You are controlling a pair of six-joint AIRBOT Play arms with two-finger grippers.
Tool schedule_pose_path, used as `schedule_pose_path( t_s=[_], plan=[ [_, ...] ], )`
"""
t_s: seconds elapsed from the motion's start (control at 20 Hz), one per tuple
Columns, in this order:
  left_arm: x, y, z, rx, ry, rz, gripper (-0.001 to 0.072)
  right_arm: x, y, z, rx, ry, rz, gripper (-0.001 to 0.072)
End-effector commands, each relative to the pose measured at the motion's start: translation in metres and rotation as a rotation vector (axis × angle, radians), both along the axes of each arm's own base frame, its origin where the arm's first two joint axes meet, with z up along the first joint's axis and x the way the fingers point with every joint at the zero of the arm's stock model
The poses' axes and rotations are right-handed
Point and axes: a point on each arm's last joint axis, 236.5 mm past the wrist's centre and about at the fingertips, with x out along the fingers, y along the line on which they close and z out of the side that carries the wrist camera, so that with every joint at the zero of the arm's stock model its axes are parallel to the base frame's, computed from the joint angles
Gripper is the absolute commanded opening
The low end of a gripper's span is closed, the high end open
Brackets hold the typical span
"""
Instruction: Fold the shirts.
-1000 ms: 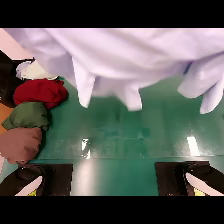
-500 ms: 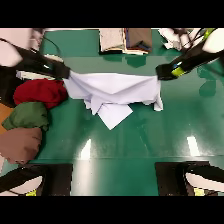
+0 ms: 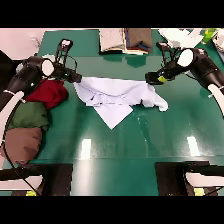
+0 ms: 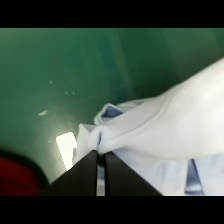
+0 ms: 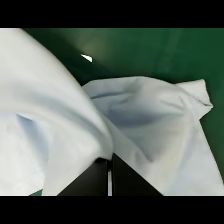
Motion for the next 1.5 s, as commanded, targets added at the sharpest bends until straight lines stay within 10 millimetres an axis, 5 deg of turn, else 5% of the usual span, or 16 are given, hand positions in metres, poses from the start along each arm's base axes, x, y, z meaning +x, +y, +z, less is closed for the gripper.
schedule_pose_path(
  t_s=[0.0, 0.05, 0.1, 0.15, 0.2, 0.4, 0.55, 0.75, 1.1, 1.35, 1.4, 1.45],
  plan=[
    [0.021, 0.018, 0.012, -0.007, -0.069, 0.045, 0.0026, 0.008, -0.007, -0.001, 0.006, -0.019, -0.024, 0.0013],
    [0.021, 0.024, 0.014, -0.007, -0.061, 0.057, 0.0029, 0.009, -0.010, -0.001, 0.007, -0.018, -0.031, 0.0013],
    [0.019, 0.032, 0.016, -0.005, -0.046, 0.071, 0.0219, 0.009, -0.010, -0.001, 0.006, -0.017, -0.031, 0.0013],
    [0.016, 0.038, 0.020, -0.011, -0.024, 0.094, 0.0501, 0.009, -0.010, -0.001, 0.005, -0.017, -0.031, 0.0013],
    [0.008, 0.047, 0.024, -0.019, 0.022, 0.130, 0.0561, 0.008, -0.010, 0.000, 0.005, -0.017, -0.030, 0.0013],
    [-0.035, 0.052, 0.001, -0.045, 0.230, 0.167, 0.0561, 0.011, -0.010, 0.019, 0.017, -0.074, -0.034, 0.0013],
    [-0.052, 0.011, -0.036, -0.235, 0.339, 0.154, 0.0562, 0.010, -0.010, 0.026, 0.021, -0.090, -0.035, 0.0014],
    [-0.037, -0.018, -0.064, -0.389, 0.347, 0.163, 0.0563, 0.007, -0.010, 0.024, 0.019, -0.079, -0.031, 0.0014],
    [0.002, -0.040, -0.039, -0.471, 0.151, 0.114, 0.0564, 0.003, -0.010, 0.020, 0.013, -0.056, -0.027, 0.0014],
    [0.011, -0.063, -0.057, -0.438, 0.123, 0.066, 0.0559, -0.004, -0.011, 0.006, 0.007, -0.023, -0.030, 0.0014],
    [0.014, -0.062, -0.058, -0.442, 0.118, 0.077, 0.0548, -0.006, -0.012, 0.003, 0.007, -0.012, -0.033, 0.0014],
    [0.016, -0.061, -0.058, -0.441, 0.111, 0.078, 0.0446, -0.008, -0.012, 0.000, 0.005, -0.004, -0.033, 0.0013]
  ],
)
